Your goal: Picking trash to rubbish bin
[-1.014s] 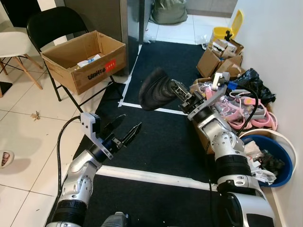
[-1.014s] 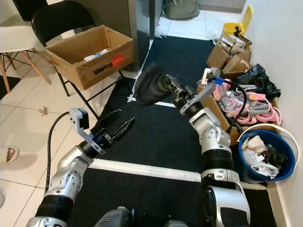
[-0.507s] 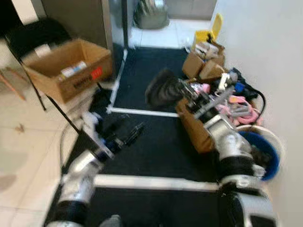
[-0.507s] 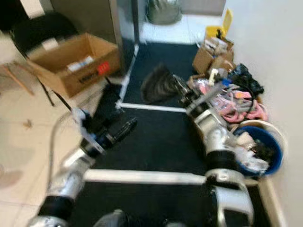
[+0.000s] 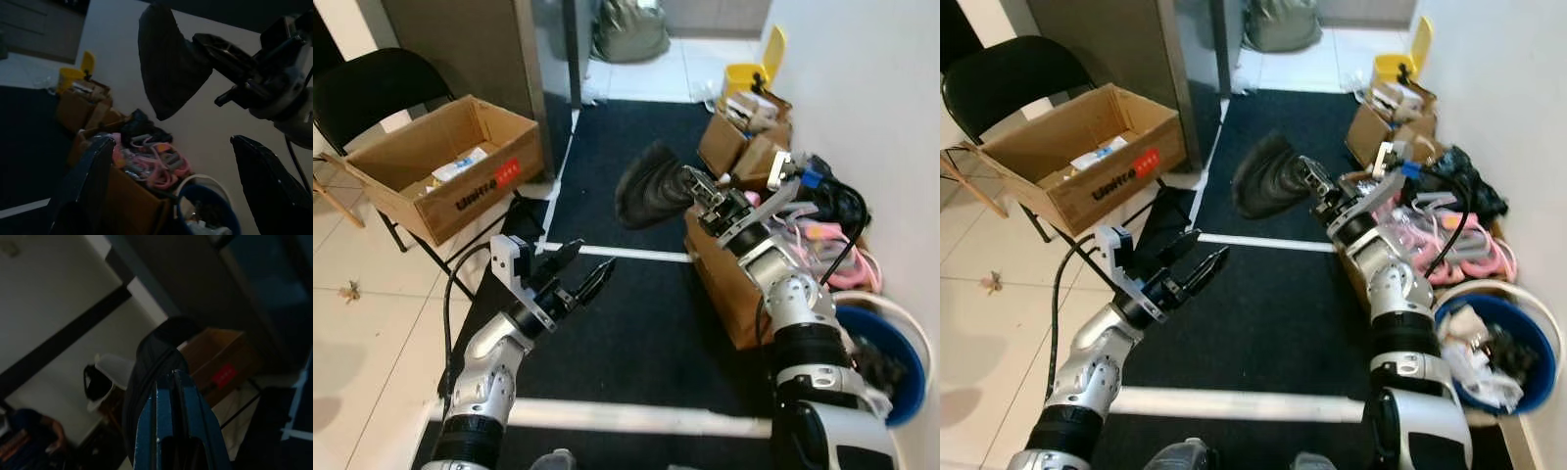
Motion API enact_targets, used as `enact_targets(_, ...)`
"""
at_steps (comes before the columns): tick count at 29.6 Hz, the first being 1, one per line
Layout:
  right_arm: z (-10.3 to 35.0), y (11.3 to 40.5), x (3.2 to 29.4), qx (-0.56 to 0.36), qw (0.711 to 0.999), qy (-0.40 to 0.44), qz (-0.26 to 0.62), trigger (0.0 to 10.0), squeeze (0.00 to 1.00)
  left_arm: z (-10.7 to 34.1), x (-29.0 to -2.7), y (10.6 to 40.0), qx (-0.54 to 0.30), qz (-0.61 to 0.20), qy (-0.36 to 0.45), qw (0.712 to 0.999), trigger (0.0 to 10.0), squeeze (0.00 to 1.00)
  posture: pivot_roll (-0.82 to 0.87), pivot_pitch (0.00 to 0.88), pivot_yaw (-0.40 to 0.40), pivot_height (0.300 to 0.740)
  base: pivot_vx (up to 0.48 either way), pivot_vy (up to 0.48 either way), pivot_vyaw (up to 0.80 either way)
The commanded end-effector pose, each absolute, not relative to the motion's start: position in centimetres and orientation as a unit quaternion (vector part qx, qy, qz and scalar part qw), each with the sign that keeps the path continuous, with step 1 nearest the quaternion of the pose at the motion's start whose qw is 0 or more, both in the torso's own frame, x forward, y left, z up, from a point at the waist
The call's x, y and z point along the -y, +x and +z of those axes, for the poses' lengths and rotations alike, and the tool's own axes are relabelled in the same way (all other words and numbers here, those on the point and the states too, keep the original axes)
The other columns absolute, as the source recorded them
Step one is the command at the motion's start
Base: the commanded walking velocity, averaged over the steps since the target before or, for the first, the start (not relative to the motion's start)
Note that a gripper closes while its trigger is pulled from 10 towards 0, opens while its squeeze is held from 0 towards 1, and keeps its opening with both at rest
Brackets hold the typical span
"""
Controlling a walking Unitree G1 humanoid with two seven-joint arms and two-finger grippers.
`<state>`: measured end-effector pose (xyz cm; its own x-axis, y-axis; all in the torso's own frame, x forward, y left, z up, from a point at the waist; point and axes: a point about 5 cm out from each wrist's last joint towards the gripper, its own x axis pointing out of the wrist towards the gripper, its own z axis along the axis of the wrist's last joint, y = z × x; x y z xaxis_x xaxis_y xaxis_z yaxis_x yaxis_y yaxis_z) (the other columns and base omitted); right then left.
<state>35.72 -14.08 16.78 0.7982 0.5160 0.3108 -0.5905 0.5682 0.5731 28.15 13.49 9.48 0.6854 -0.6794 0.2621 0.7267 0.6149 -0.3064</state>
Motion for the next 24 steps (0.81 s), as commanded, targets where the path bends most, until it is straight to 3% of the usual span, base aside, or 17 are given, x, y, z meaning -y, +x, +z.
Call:
enact_targets(1, 16.75, 35.60, 14.34, 0.056, 0.886, 0.337, 0.314, 10.0, 0.00, 9.42, -13.52, 28.12, 0.057, -0.395, -0.195, 0.896, 7.6, 0.00, 0.03, 0.026, -0.023, 0.740, 0.480, 0.000, 0.00)
enact_targets(11, 16.85, 35.43, 14.32, 0.063, 0.881, 0.340, 0.323, 10.0, 0.00, 9.42, -13.45, 28.09, 0.057, -0.396, -0.195, 0.896, 7.7, 0.00, 0.03, 0.025, -0.025, 0.740, 0.480, 0.000, 0.64)
enact_targets(17, 16.74, 35.47, 14.33, 0.060, 0.883, 0.337, 0.322, 10.0, 0.00, 9.35, -13.42, 28.07, 0.056, -0.397, -0.194, 0.895, 7.2, 0.00, 0.03, 0.018, -0.027, 0.740, 0.480, 0.000, 0.00)
enact_targets(20, 16.70, 35.46, 14.36, 0.059, 0.883, 0.336, 0.322, 10.0, 0.00, 9.35, -13.37, 28.07, 0.056, -0.398, -0.194, 0.895, 6.1, 0.00, 0.03, 0.017, -0.028, 0.740, 0.480, 0.000, 0.00)
enact_targets(24, 16.69, 35.46, 14.33, 0.058, 0.884, 0.333, 0.323, 10.0, 0.00, 9.37, -13.35, 28.09, 0.056, -0.398, -0.193, 0.895, 6.0, 0.00, 0.03, 0.017, -0.028, 0.740, 0.480, 0.000, 0.00)
